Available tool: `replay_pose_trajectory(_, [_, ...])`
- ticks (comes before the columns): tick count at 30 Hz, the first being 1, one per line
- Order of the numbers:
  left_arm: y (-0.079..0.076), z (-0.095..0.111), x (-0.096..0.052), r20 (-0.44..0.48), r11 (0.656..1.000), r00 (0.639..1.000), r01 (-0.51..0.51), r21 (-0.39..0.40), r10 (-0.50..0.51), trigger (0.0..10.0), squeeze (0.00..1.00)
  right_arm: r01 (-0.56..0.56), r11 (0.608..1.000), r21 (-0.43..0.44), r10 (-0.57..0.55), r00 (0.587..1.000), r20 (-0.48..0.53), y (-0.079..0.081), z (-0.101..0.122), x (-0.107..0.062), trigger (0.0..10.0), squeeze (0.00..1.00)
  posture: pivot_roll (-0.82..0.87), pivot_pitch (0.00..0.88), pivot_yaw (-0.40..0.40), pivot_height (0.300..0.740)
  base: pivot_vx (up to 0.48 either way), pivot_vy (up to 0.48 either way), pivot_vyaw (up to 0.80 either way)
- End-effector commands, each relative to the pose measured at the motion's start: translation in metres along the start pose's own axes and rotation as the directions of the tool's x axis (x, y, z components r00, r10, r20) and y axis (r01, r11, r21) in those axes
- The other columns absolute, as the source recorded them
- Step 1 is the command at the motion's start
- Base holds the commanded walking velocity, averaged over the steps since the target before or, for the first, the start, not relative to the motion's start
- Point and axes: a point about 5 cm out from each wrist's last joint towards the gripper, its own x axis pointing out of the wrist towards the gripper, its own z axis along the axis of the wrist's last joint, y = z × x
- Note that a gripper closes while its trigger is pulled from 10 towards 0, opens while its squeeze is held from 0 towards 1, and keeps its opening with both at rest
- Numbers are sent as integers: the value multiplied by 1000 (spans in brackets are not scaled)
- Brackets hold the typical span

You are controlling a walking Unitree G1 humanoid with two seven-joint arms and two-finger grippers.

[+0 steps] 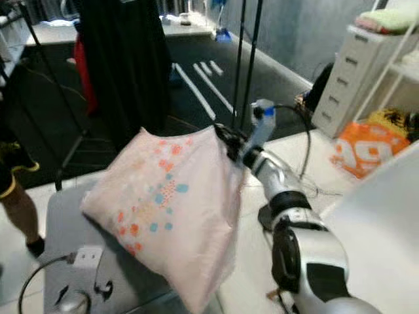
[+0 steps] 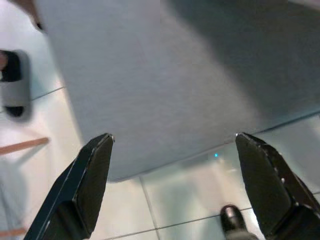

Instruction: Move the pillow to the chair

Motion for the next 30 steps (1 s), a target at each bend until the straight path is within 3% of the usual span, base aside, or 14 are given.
replay_pose_trajectory(1, [1, -13, -2, -37, 1000, 999, 3, 5, -2, 10000, 0, -34, 999, -12, 35, 998, 56, 7, 9, 5, 10000, 0, -108, 25, -48, 718, 0, 0, 0])
replay_pose_trajectory(5, [1, -11, -2, -30, 1000, 1000, 6, 8, -6, 10000, 0, -17, 1000, -17, 17, 998, 57, 6, 10, 5, 10000, 0, -110, 26, -49, 738, 0, 0, 0])
replay_pose_trajectory(17, [-1, -11, -2, -21, 1000, 1000, 11, 28, -11, 10000, 0, 3, 999, -40, 0, 998, 60, 3, 11, 2, 10000, 0, -116, 16, -51, 740, 0, 0, 0])
replay_pose_trajectory(30, [-4, -15, -3, -32, 998, 999, 18, 61, -17, 10000, 0, 75, 996, -43, -71, 994, 79, -3, 18, 1, 10000, 0, -119, 2, -56, 740, 0, 0, -663])
